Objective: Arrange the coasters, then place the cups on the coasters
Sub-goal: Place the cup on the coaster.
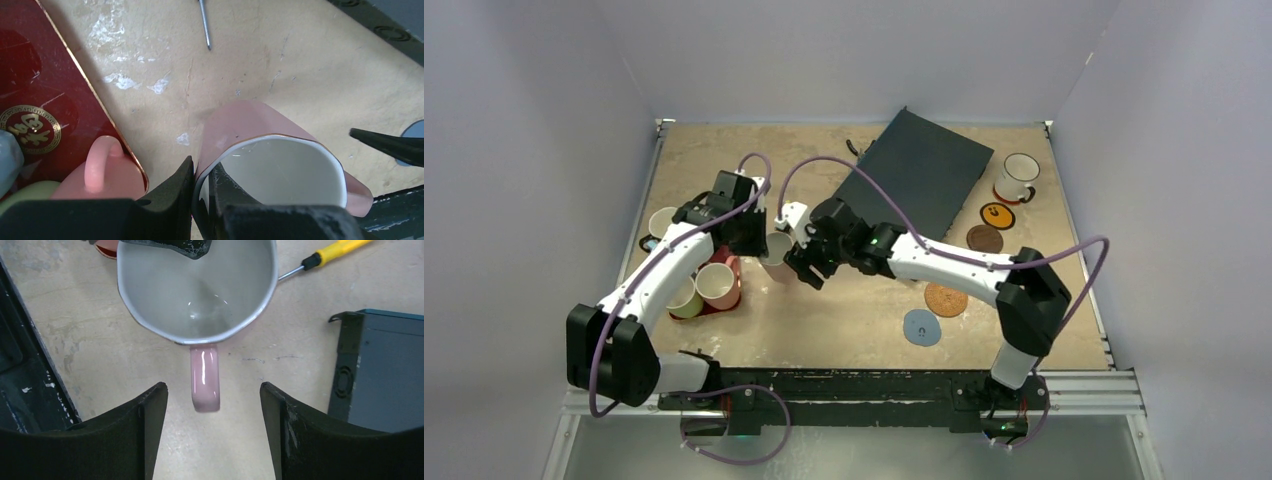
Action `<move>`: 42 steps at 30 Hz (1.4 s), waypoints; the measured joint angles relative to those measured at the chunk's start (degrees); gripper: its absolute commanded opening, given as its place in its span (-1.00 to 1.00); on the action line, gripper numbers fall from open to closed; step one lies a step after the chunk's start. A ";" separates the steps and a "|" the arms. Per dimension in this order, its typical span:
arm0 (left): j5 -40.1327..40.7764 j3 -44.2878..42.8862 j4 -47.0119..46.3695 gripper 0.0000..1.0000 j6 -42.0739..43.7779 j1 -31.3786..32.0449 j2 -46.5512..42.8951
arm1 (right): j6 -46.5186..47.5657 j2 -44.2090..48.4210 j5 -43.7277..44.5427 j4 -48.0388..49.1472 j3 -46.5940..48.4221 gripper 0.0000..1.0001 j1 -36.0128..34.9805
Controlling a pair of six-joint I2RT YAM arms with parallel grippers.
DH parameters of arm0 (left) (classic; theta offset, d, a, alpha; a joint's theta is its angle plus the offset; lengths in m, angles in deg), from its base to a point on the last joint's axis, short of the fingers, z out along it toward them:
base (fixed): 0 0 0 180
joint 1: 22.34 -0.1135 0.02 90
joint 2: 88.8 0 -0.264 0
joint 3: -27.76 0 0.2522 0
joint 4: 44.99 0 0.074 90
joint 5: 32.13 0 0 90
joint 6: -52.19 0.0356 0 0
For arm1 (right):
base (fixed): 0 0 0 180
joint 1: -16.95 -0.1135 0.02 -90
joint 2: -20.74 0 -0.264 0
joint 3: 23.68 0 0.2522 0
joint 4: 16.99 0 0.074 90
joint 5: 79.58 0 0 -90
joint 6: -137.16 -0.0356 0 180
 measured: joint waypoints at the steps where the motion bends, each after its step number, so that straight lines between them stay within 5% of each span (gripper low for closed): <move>1: 0.22 0.42 0.11 -1.00 0.33 0.00 -0.07 | 0.00 -1.18 0.48 -0.20 0.68 0.36 -0.68; 12: -0.63 3.04 1.14 -1.00 1.01 0.00 -2.21 | -1.55 -7.13 3.34 -0.66 2.82 -0.41 -4.37; 17: -1.64 3.32 0.81 -1.00 1.38 -0.02 -2.56 | -2.29 -7.41 3.74 0.39 2.69 -1.00 -4.42; 23: -1.66 4.20 -0.04 -0.89 1.95 -0.15 -3.32 | -2.86 -7.39 4.31 2.14 1.62 -1.00 -4.50; 28: -1.53 4.09 -0.72 0.00 2.19 -0.22 -5.25 | -4.52 -6.01 6.58 4.07 -0.17 -1.00 -4.83; 31: -1.36 2.45 -0.70 0.32 2.10 -0.11 -9.14 | -5.92 -3.58 8.48 3.74 -3.10 -1.00 -4.76; 42: 3.39 -8.61 -0.68 0.41 3.96 -0.11 -14.10 | -7.15 12.09 11.67 -0.09 -8.66 -1.00 -0.87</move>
